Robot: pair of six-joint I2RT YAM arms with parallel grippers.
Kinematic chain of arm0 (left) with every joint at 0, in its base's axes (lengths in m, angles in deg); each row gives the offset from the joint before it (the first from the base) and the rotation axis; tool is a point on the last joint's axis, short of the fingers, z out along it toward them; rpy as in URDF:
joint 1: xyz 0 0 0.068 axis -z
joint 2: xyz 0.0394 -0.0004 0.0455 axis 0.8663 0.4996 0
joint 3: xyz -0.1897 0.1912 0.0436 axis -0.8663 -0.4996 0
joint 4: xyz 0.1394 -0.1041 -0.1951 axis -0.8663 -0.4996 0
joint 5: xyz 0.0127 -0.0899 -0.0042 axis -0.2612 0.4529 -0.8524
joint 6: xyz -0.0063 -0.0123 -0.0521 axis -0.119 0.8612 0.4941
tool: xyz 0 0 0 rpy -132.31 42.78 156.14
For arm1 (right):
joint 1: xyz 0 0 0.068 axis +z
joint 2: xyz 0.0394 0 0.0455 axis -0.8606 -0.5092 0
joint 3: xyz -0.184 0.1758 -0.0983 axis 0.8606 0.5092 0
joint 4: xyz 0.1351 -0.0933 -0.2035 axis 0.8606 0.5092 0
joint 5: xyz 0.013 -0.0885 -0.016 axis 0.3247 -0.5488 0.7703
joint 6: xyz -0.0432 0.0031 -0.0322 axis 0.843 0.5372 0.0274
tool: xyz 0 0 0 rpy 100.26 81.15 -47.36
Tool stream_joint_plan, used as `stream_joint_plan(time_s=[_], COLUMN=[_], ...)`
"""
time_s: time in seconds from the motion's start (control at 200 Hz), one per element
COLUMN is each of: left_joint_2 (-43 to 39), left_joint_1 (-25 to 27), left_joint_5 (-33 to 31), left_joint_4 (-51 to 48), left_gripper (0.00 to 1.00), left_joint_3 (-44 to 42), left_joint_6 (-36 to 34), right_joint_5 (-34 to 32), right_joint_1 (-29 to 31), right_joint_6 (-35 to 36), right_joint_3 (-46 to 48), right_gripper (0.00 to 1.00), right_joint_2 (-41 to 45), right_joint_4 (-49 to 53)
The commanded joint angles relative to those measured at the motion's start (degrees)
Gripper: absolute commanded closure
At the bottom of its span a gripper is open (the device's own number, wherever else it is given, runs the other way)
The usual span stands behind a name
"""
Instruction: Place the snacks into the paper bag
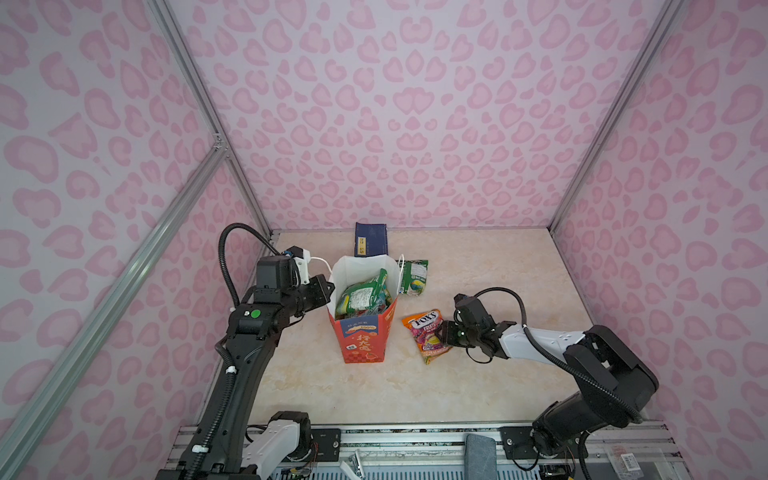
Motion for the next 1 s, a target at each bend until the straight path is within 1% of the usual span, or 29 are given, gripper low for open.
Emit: stream_joint_plan(time_s=[0.0, 0.09, 0.14, 0.27, 0.36, 0.4, 0.995], left_joint_2=[-0.03, -0.13, -0.13, -0.22, -0.22, -0.21, -0.13], left_joint_1=[-0.01, -0.02, 0.02, 0.02, -0.05, -0.01, 0.01], left_joint_5=[0.96, 0.96, 0.97, 0.98, 0.97, 1.0, 1.23], left_joint_4=[2.84, 2.79, 2.84, 2.82, 2.78, 2.82, 2.86], left_gripper=[0.93, 0.93, 0.93, 0.93, 0.93, 0.93, 0.92], left_joint_3=[-0.11, -0.08, -0.14, -0.07, -0.08, -0.12, -0.07], left_joint_6=[-0.35, -0.36, -0.35, -0.35, -0.35, -0.35, -0.34], right_joint_5=[1.32, 1.27, 1.32, 0.91, 0.85, 0.69, -1.2], right_joint_1=[0.11, 0.11, 0.15, 0.16, 0.11, 0.13, 0.24], right_joint_6=[0.05, 0.03, 0.06, 0.23, 0.62, 0.8, 1.57], right_joint_3=[0.49, 0.19, -0.05, -0.62, -1.1, -1.46, -5.82], right_gripper=[0.61, 0.7, 0.77, 0.92, 0.96, 1.0, 1.0], right_joint_2=[1.09, 3.42, 4.95, 8.6, 10.44, 11.12, 22.97], right_joint_4=[4.43, 5.61, 6.29, 8.48, 9.86, 10.67, 19.12])
